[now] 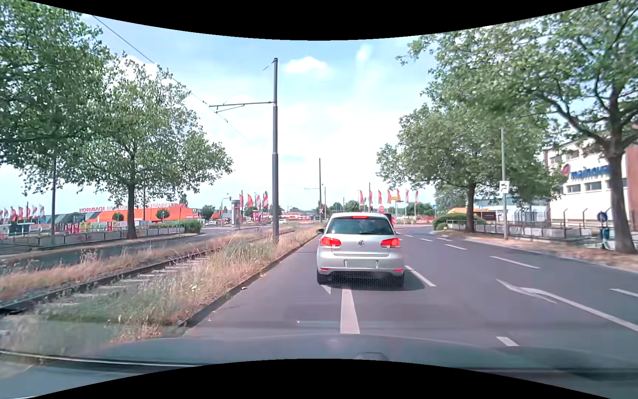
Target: Follow the waypoints while adhering to traffic rules and regulations
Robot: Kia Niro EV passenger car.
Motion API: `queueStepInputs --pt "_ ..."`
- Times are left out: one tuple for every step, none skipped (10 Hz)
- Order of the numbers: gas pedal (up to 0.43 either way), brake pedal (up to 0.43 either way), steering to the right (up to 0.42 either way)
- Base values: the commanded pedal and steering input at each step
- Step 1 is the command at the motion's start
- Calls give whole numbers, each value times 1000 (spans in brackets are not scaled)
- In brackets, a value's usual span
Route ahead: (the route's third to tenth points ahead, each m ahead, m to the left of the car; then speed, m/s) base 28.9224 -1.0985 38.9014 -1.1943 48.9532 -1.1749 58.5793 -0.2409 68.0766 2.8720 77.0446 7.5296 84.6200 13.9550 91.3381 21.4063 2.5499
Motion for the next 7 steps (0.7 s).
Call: queueStepInputs --pt "0 213 0" --pt "0 213 -1" --pt "0 213 -1" --pt "0 213 -1" --pt "0 213 -1" --pt "0 213 -1" --pt "0 213 -1"
